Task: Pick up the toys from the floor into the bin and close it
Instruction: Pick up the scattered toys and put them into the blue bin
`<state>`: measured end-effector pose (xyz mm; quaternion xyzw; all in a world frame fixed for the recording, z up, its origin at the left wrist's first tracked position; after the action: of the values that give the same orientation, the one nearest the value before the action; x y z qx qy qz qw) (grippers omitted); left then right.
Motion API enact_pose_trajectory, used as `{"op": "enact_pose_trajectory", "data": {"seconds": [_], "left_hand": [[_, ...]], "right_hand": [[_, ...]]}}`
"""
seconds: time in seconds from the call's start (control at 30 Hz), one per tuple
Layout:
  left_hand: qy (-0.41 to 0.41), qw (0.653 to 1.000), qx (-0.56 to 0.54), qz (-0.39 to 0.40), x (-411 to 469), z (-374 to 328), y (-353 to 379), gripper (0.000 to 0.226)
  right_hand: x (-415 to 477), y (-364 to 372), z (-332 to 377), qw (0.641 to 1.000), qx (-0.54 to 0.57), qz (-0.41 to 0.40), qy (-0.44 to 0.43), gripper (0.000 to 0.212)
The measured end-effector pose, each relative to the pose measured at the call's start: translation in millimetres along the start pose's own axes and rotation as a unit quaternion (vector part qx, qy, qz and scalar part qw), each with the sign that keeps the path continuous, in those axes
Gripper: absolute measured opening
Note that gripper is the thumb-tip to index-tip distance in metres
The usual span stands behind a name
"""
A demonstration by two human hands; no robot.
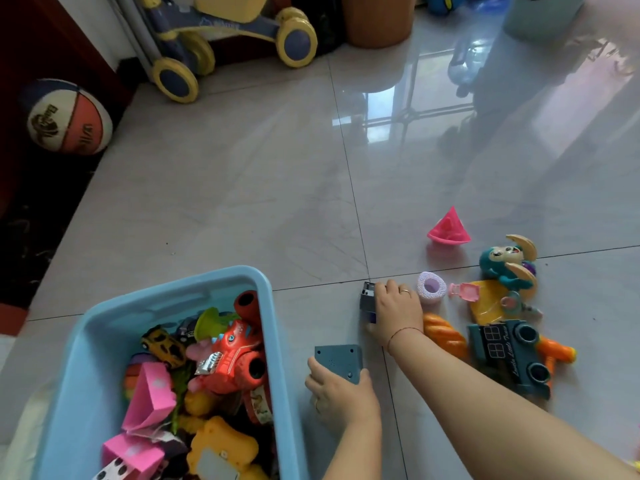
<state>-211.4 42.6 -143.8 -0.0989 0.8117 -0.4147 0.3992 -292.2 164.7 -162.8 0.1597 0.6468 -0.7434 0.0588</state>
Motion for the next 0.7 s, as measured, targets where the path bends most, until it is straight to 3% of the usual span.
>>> {"op": "enact_pose_trajectory", "data": {"seconds": [0.17, 0.47, 0.7], "left_hand": [[0.007, 1.0, -0.004, -0.017, 3, 3, 3, 0.092], [-0.02, 0.998, -0.052, 0.021, 5, 1, 3, 0.092], [-0.034, 0.994, -0.084, 0.055, -18, 1, -11, 0.093]], "right_hand": [[6, 1, 2, 0.999, 0.029, 0.001, -0.013, 0.042], [-1, 0, 2, 0.999, 0.036, 0.026, 0.027, 0.046], [-59, 16, -5, 0.993, 0.067, 0.03, 0.088, 0.046]]}}
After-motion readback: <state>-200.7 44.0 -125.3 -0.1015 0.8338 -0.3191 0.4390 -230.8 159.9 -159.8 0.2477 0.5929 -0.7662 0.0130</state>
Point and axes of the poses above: each hand's wrist, its own x-axis towards the middle knuckle, its own y-axis out of the palm, z = x × y, the point moved 1 cm from there along x, towards the middle knuckle, and after that the axes turned 7 degrees about -y, right-handed, at the moved point
